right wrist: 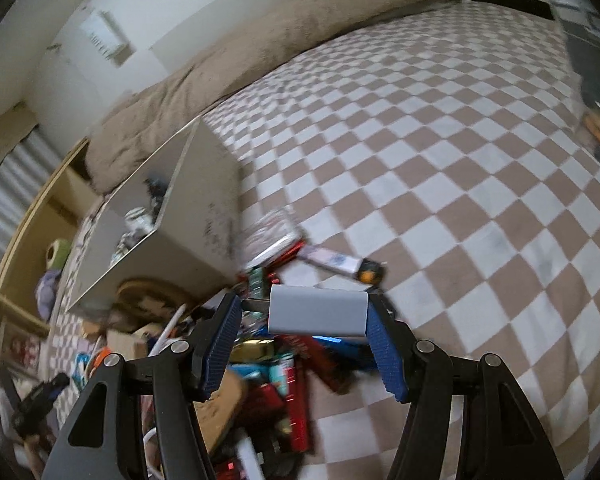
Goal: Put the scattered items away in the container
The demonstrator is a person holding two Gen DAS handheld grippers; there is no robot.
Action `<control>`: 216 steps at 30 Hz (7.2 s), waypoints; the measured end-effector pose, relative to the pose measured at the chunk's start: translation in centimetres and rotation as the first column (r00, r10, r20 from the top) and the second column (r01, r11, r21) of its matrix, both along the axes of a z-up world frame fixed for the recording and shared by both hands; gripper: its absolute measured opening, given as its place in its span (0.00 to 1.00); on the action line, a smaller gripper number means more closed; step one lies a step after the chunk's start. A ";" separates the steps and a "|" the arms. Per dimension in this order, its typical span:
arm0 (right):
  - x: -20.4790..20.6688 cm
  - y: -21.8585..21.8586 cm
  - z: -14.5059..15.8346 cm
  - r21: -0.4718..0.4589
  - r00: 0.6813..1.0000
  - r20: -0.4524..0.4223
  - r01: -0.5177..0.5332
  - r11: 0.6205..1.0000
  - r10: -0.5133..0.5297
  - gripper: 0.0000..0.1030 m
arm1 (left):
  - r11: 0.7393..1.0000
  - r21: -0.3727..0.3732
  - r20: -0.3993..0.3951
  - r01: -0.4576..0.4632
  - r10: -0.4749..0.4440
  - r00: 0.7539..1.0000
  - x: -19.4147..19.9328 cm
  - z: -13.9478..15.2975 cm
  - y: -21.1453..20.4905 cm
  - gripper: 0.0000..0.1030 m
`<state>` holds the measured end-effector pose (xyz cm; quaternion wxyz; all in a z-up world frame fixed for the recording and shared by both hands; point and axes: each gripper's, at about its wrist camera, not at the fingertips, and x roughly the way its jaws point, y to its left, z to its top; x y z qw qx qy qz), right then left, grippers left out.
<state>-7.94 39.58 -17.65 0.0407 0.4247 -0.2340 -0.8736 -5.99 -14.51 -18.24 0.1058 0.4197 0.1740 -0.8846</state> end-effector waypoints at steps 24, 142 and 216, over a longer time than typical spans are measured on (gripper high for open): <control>-1.4 -9.9 6.9 0.005 0.932 -0.180 -0.318 0.948 0.314 0.61 | 0.967 -0.035 -0.142 0.252 -0.254 0.957 -4.0 7.3 10.5 0.30; -3.8 -12.7 1.0 0.095 0.890 -0.064 -0.446 0.890 0.452 0.45 | 0.955 0.049 0.105 0.294 -0.297 0.949 -9.9 -1.8 9.5 0.21; -19.3 -15.2 5.6 0.133 0.962 0.001 -0.272 0.953 0.275 0.45 | 0.951 0.079 -0.207 0.298 -0.277 0.938 -12.0 5.8 9.3 0.82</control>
